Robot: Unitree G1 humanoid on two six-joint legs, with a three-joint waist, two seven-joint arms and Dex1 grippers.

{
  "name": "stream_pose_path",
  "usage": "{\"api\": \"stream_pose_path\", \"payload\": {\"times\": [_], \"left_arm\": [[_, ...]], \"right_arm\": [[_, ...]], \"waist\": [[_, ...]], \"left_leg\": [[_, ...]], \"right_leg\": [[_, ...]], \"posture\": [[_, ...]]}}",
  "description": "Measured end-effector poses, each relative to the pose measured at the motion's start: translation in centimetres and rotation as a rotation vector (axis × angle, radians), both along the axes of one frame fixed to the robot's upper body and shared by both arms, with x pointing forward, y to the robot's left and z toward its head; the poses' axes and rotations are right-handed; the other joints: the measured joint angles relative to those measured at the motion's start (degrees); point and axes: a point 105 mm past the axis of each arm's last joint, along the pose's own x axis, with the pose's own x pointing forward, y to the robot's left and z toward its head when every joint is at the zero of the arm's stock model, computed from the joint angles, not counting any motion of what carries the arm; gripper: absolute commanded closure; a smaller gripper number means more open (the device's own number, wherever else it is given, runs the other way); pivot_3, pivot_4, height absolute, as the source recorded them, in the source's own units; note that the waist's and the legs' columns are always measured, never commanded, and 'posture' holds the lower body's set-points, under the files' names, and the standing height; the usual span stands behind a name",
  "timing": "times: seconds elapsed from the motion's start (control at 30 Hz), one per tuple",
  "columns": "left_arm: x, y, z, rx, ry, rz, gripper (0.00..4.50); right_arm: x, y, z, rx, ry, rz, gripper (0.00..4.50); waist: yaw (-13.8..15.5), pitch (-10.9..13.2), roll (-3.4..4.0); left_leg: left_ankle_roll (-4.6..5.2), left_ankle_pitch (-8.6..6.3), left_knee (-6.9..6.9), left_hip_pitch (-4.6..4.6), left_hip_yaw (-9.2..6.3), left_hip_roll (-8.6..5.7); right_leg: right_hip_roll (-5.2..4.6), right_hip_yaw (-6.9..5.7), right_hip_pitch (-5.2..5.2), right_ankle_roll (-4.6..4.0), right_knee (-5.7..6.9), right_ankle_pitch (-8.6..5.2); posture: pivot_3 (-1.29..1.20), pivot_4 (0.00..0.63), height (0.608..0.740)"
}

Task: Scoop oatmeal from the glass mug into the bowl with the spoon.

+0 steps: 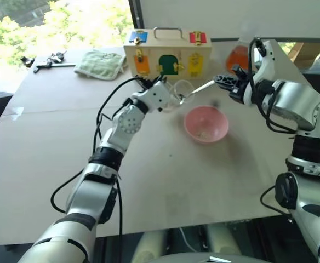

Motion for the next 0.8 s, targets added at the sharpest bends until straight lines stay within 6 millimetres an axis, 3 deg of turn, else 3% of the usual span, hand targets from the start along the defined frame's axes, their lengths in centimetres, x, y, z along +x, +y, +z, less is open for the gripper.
{"api": "stream_pose_path", "payload": {"times": [0.33, 0.8], "left_arm": [[-0.5, 0.8, -1.1, -0.012, -0.034, 0.03, 4.46], [-0.9, 1.4, -1.1, -0.031, -0.098, 0.072, 4.46]], "right_arm": [[-0.3, -0.7, -0.2, 0.129, 0.109, -0.074, 4.5], [-0.4, -0.7, -0.6, 0.239, 0.176, -0.134, 4.5]], "waist": [[-0.04, 0.0, 0.0], [-0.15, -0.02, 0.02]], "left_leg": [[0.01, 0.01, 0.04, 0.0, 0.03, 0.0], [0.02, 0.01, 0.08, 0.01, 0.05, 0.0]], "right_leg": [[0.0, 0.02, 0.0, 0.0, 0.04, 0.0], [0.01, 0.02, 0.0, 0.0, 0.11, 0.0]], "posture": [[0.0, 0.15, 0.74], [0.0, 0.15, 0.74]]}}
